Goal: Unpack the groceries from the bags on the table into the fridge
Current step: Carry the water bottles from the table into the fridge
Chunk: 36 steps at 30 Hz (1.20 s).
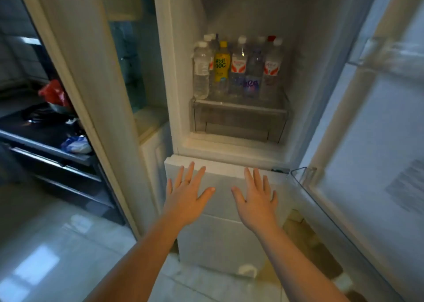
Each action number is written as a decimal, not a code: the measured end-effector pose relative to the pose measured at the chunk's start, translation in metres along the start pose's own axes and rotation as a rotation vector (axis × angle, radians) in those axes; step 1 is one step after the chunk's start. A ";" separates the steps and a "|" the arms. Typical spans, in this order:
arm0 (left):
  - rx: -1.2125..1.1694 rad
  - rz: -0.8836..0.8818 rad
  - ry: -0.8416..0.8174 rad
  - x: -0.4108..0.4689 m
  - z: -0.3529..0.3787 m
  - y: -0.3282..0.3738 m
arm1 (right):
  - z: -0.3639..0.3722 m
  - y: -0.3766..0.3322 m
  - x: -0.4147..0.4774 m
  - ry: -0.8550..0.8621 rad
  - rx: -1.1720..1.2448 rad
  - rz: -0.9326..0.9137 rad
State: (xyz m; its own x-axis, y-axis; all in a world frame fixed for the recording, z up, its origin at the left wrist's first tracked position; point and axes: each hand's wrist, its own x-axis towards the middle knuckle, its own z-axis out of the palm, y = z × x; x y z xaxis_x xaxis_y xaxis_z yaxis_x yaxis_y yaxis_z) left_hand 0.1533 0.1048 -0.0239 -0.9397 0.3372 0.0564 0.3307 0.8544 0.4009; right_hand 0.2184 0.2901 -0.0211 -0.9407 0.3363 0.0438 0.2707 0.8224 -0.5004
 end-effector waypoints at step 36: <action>-0.164 -0.002 -0.389 -0.491 0.135 0.124 | -0.024 0.186 -0.504 -0.190 -0.074 0.189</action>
State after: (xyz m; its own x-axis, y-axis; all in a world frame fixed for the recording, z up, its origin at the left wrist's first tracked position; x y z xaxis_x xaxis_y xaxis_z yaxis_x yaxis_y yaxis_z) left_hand 0.6674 0.0984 -0.1252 -0.8272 0.4863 -0.2814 0.2807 0.7916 0.5428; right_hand 0.7482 0.2847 -0.1155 -0.8917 0.4004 -0.2112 0.4527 0.7866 -0.4198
